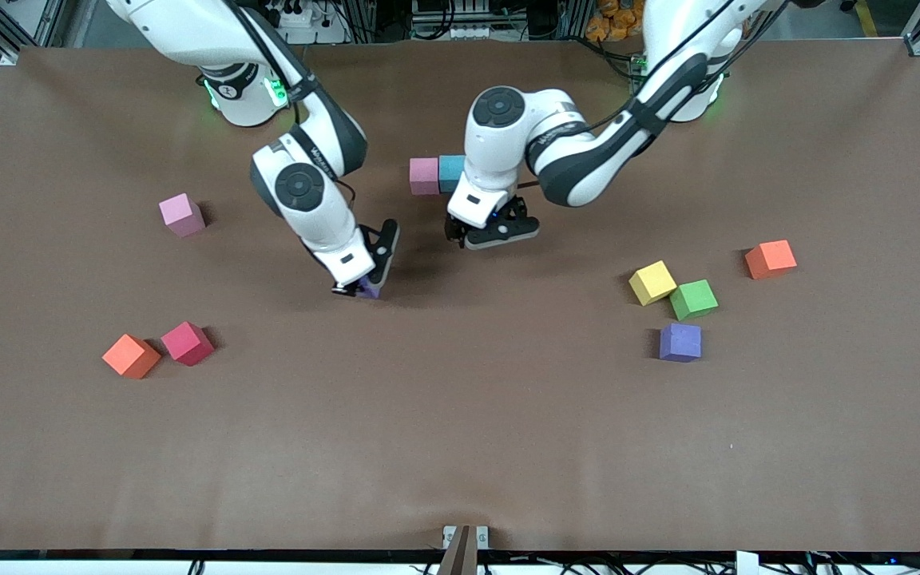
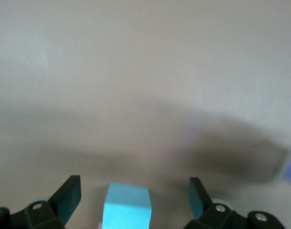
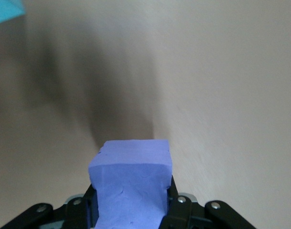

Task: Form number 2 with 11 blocks

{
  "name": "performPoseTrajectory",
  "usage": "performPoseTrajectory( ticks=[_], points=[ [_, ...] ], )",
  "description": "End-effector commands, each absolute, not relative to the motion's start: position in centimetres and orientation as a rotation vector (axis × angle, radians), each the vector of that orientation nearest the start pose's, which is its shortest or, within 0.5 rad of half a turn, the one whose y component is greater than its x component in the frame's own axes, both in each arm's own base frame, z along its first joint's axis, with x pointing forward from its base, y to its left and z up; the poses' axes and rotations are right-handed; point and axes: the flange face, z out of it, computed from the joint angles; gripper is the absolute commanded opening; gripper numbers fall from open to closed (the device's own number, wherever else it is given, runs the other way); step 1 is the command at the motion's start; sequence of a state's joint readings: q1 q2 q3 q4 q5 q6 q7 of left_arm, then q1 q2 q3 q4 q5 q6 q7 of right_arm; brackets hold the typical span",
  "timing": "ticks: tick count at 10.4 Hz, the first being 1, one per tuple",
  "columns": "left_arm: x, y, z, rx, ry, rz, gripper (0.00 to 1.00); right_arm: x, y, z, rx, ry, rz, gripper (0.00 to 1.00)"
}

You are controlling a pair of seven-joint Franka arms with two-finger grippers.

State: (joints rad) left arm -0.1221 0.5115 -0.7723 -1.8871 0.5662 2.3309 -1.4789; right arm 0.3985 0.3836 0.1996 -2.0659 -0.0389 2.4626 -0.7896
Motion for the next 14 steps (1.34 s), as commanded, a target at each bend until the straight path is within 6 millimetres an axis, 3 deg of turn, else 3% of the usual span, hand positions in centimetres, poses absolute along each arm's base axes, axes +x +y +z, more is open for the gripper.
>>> performPoseTrajectory(
  ticks=[1, 3, 6, 8, 10, 11, 14],
  points=[
    [47.1, -41.9, 33.7, -3.12, -0.64, -0.241, 1.0, 49.6, 35.5, 24.2, -2.19, -2.102, -0.047, 0.0],
    [50.5, -38.1, 33.5, -3.089, -0.739, -0.235, 1.0, 48.2, 38.4, 23.0, -2.12, -2.144, -0.028, 0.0],
    [55.5, -30.3, 32.9, -3.019, -0.947, -0.215, 1.0, 46.9, 43.1, 23.0, -2.047, -2.153, 0.056, 0.0],
    [59.4, -24.8, 32.0, -2.994, -1.078, -0.177, 1.0, 44.8, 45.4, 23.0, -2.093, -2.097, 0.133, 0.0],
    [62.4, -20.9, 31.5, -3.013, -0.994, -0.17, 1.0, 43.7, 45.9, 22.7, -2.104, -2.086, 0.183, 0.0],
    [63.4, -20.3, 32.7, -3.051, -0.96, -0.169, 1.0, 42.8, 46.5, 22.9, -2.128, -2.069, 0.202, 0.0],
    [65.0, -15.4, 31.7, -3.068, -0.735, -0.167, 1.0, 41.1, 48.0, 22.7, -2.136, -2.101, 0.193, 0.0]
  ],
)
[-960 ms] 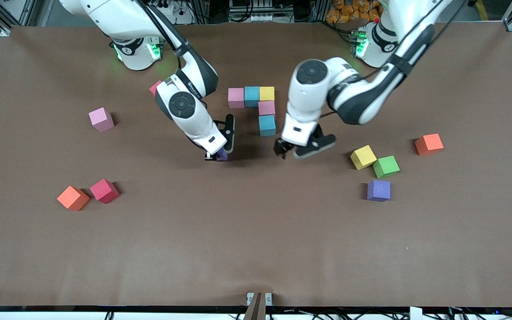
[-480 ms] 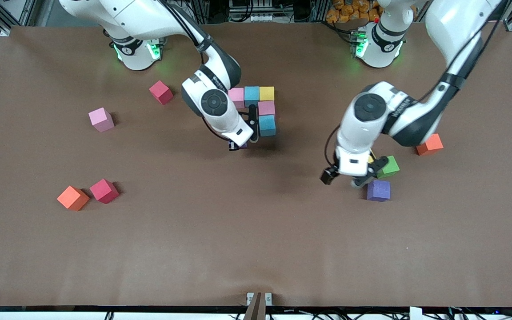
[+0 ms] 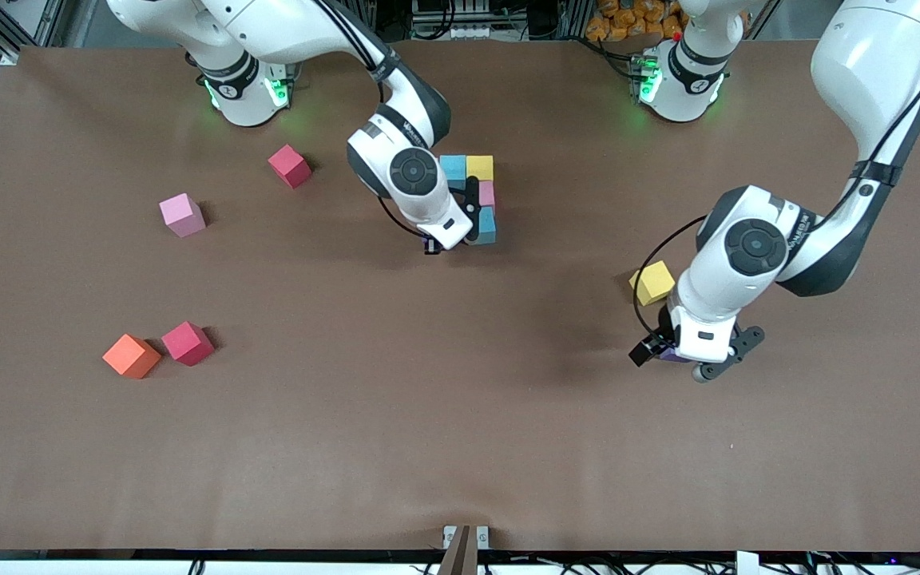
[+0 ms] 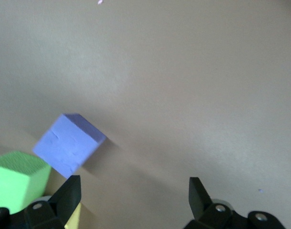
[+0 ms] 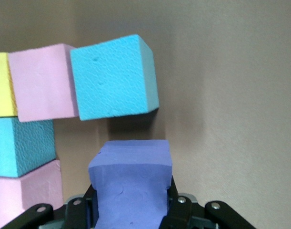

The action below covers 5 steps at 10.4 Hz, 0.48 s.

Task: Form number 2 with 11 blocks

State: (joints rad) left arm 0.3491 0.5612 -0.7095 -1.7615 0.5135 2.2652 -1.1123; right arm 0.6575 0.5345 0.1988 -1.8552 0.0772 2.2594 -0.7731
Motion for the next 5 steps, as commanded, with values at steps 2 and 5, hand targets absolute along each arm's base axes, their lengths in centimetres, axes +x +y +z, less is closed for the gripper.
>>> performPoseTrajectory(
  ticks=[2, 5],
  points=[
    [65.9, -11.3, 30.9, -3.125, -0.527, -0.122, 1.0, 40.9, 47.9, 22.2, -2.128, -2.15, 0.163, 0.0],
    [65.6, -9.1, 29.4, -3.149, -0.27, -0.02, 1.0, 40.8, 48.0, 21.9, -2.122, -2.174, 0.157, 0.0]
  ],
)
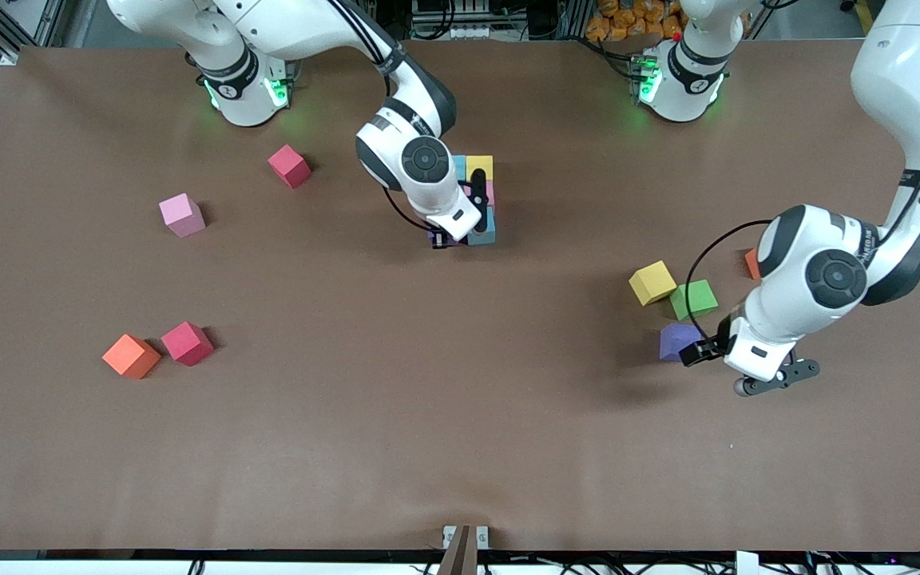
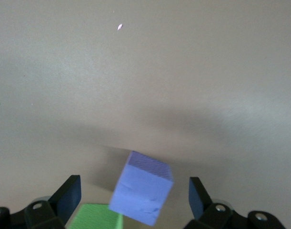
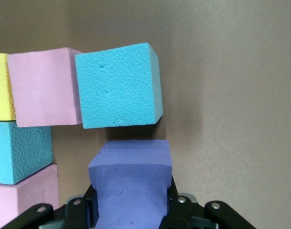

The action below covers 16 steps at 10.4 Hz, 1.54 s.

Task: Form number 2 with 11 blocks

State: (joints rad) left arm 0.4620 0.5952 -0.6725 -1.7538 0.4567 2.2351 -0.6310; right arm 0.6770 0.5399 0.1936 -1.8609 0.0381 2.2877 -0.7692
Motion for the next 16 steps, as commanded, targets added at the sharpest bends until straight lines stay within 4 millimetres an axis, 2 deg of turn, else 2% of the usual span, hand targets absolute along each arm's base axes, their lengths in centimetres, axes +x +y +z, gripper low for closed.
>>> performPoseTrajectory(
  ticks=[1, 2, 5, 10, 14, 15, 16],
  points=[
    [64.8, -9.8, 28.9, -3.14, -0.183, 0.037, 1.0, 40.8, 48.0, 22.0, 2.254, 2.319, -0.162, 0.0],
    [64.4, -10.7, 28.5, -3.14, -0.122, 0.08, 1.0, 40.8, 48.1, 21.9, 2.251, 2.322, -0.152, 0.0],
    [64.0, -10.5, 25.3, -3.166, 0.065, 0.169, 1.0, 40.7, 48.2, 21.8, 2.242, 2.325, -0.151, 0.0],
    [63.7, -10.1, 22.4, -3.174, 0.085, 0.239, 1.0, 40.7, 48.4, 21.3, 2.242, 2.327, -0.154, 0.0],
    [63.9, -9.7, 21.8, -3.171, 0.089, 0.243, 1.0, 40.5, 48.8, 20.9, 2.245, 2.33, -0.135, 0.0],
    [64.0, -9.3, 21.8, -3.172, 0.121, 0.242, 1.0, 40.6, 48.8, 20.9, 2.247, 2.329, -0.13, 0.0],
    [64.0, -8.4, 20.9, -3.161, 0.153, 0.256, 1.0, 40.6, 48.9, 20.9, 2.247, 2.329, -0.13, 0.0]
  ],
)
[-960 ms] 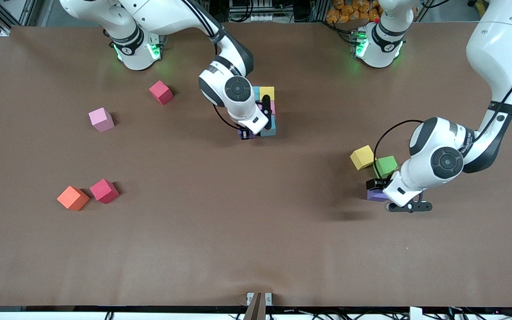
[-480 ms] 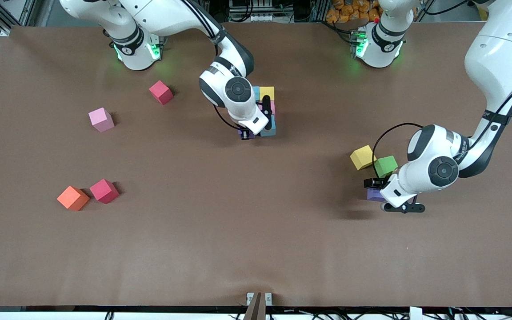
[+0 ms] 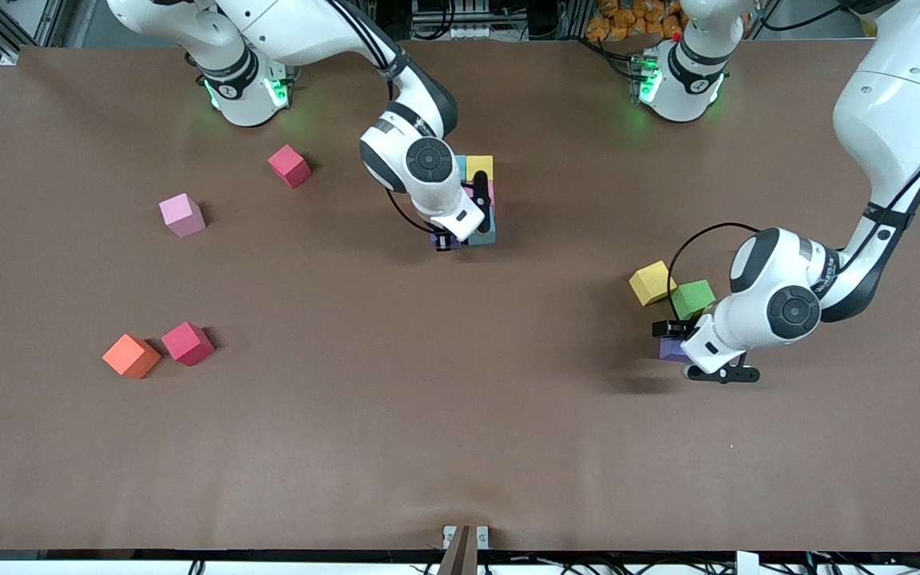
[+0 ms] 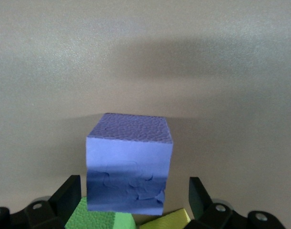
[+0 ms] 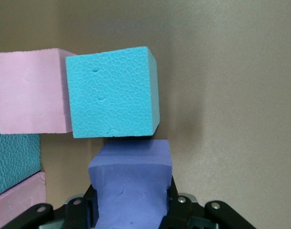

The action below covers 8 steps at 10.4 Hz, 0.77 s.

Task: Form number 2 with 11 blocks

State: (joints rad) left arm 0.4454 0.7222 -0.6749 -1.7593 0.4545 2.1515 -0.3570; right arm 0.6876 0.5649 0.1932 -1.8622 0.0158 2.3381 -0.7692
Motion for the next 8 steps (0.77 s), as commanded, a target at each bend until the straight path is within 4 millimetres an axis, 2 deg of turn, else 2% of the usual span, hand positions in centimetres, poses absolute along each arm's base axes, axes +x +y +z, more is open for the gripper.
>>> performPoseTrajectory(
  ticks=[1, 4, 8],
  points=[
    [64.2, -7.3, 20.3, -3.158, 0.169, 0.263, 1.0, 40.6, 48.9, 20.7, 2.25, 2.328, -0.135, 0.0],
    [64.4, -7.4, 19.7, -3.167, 0.171, 0.27, 1.0, 40.8, 49.1, 20.9, 2.251, 2.329, -0.126, 0.0],
    [65.4, -7.1, 20.5, -3.173, 0.176, 0.234, 1.0, 40.5, 49.4, 20.8, 2.268, 2.322, -0.131, 0.0]
  ],
)
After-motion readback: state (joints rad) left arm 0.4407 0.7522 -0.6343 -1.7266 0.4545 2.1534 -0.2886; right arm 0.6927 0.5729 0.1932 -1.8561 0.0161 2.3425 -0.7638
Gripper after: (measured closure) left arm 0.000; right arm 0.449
